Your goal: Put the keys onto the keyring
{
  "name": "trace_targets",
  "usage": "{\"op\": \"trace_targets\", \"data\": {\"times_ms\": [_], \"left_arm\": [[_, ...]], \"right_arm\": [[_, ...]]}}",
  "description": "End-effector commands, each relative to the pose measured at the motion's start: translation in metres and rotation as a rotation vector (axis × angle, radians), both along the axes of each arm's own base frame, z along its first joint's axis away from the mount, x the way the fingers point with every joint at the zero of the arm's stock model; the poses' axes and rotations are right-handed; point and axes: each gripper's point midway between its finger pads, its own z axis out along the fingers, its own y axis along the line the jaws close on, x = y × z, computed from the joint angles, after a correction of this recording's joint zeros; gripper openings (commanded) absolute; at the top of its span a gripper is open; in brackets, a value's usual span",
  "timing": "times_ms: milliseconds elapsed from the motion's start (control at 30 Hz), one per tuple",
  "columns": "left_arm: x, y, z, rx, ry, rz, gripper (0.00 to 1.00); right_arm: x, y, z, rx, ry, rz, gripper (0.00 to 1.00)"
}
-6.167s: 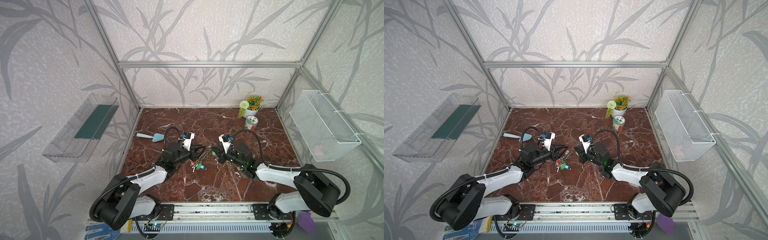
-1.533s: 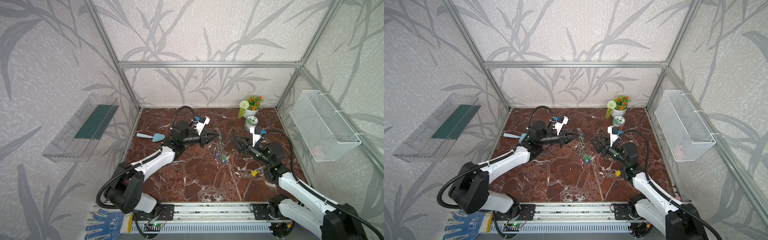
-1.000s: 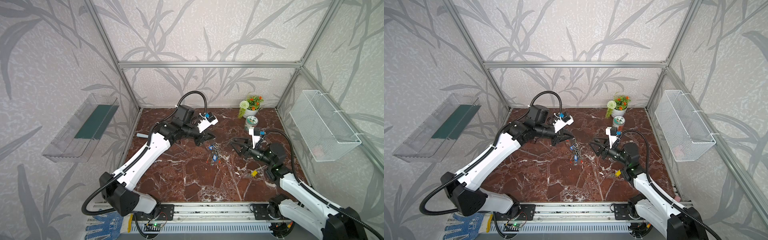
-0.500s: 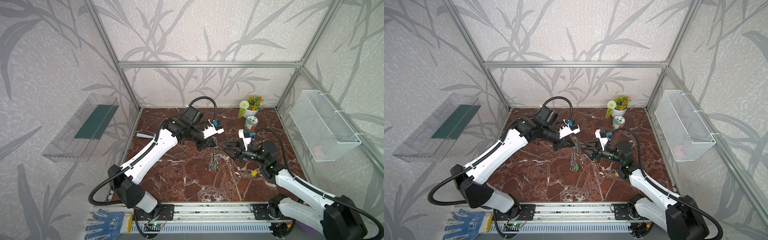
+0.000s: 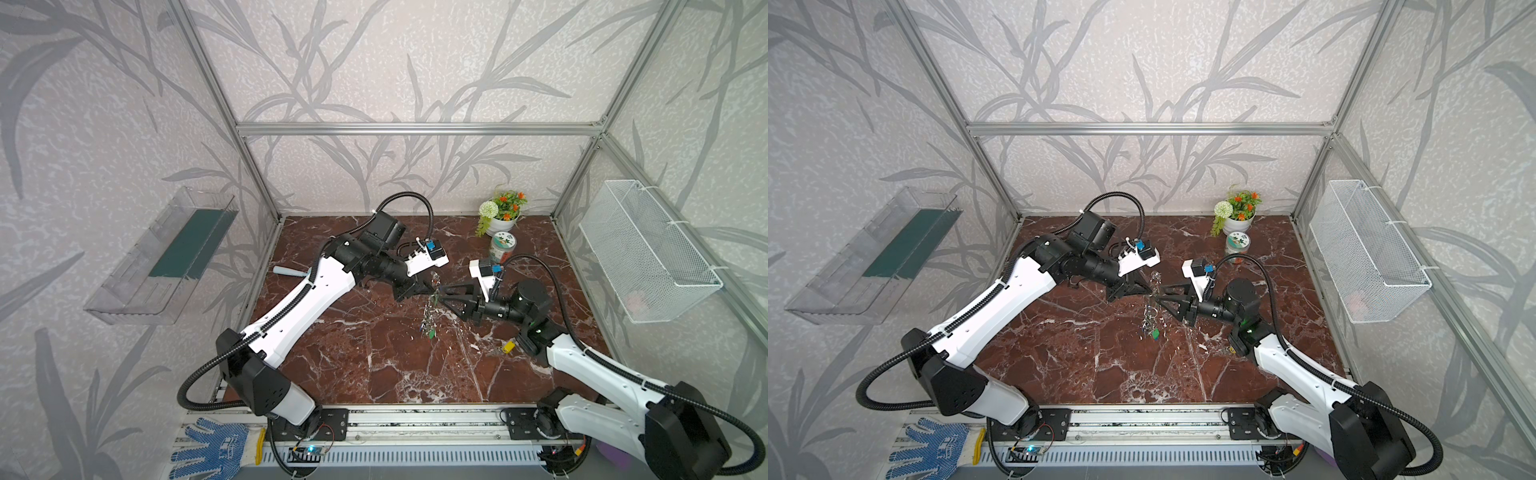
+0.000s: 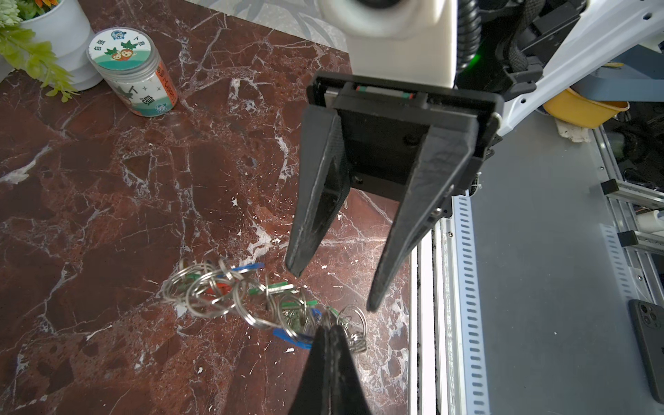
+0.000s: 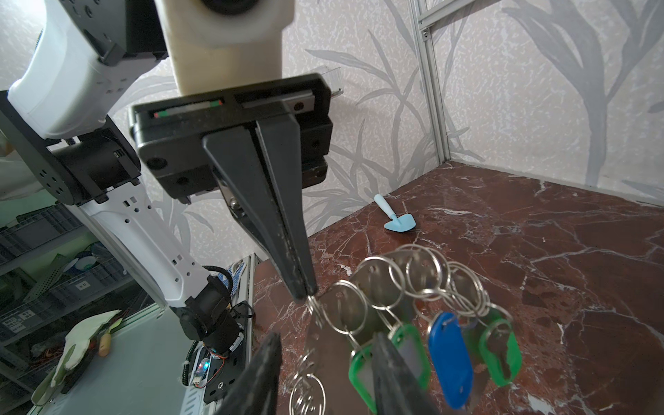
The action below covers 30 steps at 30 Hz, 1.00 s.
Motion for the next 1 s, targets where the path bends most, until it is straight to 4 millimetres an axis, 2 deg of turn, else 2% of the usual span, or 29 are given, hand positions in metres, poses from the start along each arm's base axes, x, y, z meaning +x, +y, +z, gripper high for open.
{"op": "trace_targets", "data": {"times_ms": [0,633,967], "left_arm": [[-0.0055,-0.0088,0.0190,-0.078,-0.046,-0.071,0.00],[-0.0120,-0.0126,0.0128,-0.081,-0.006,-0.110,0.00],[-0.0107,-0.0146,0.0114,-0.082,0.004,-0.115,0.00]], "right_arm": [[-0.0007,0.0035,0.0141,0.014,-0.048,0.015,0.42],[-0.0028,0.0079,0.0166,0.031,-0.050,0.039,0.44],[-0.0022,0.0095,0.0130,0.027,-0.039,0.046,0.35]]}}
